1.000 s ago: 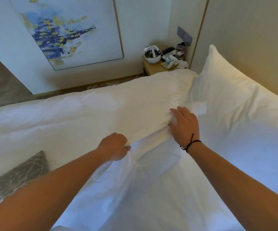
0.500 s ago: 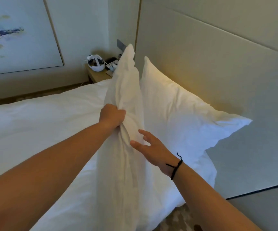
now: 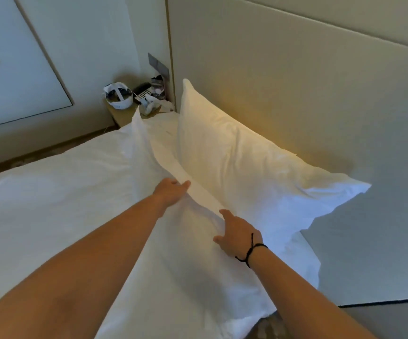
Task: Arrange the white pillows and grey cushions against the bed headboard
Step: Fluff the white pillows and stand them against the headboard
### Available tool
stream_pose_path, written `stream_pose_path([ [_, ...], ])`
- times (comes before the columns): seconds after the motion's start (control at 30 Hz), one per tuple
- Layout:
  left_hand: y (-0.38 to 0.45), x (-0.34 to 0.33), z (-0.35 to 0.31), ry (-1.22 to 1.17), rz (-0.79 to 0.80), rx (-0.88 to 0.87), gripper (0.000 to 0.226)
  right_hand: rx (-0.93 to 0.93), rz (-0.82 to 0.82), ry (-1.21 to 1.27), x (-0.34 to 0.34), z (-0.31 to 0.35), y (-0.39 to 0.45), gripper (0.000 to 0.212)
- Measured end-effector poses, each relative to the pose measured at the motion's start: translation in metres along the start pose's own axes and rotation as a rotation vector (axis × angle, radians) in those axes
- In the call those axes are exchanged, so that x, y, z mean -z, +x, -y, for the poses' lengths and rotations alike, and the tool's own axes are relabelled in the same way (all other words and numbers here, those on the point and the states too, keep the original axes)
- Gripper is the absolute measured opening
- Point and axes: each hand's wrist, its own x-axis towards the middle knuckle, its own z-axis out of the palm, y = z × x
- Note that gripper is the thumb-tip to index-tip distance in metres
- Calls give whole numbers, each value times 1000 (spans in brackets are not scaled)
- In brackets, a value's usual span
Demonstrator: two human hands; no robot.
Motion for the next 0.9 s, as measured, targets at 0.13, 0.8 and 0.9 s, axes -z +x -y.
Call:
stream_pose_path([
  [0.13, -1, -78, 57, 340, 207, -53, 73, -76, -88, 15, -37, -58, 33, 52],
  [0.8, -4, -94, 104, 337, 81, -30, 79, -29, -194, -80, -34, -118, 77, 31],
  [0.9, -14, -86, 118, 311, 68, -23, 78, 0, -262, -127, -28, -108, 72, 18],
])
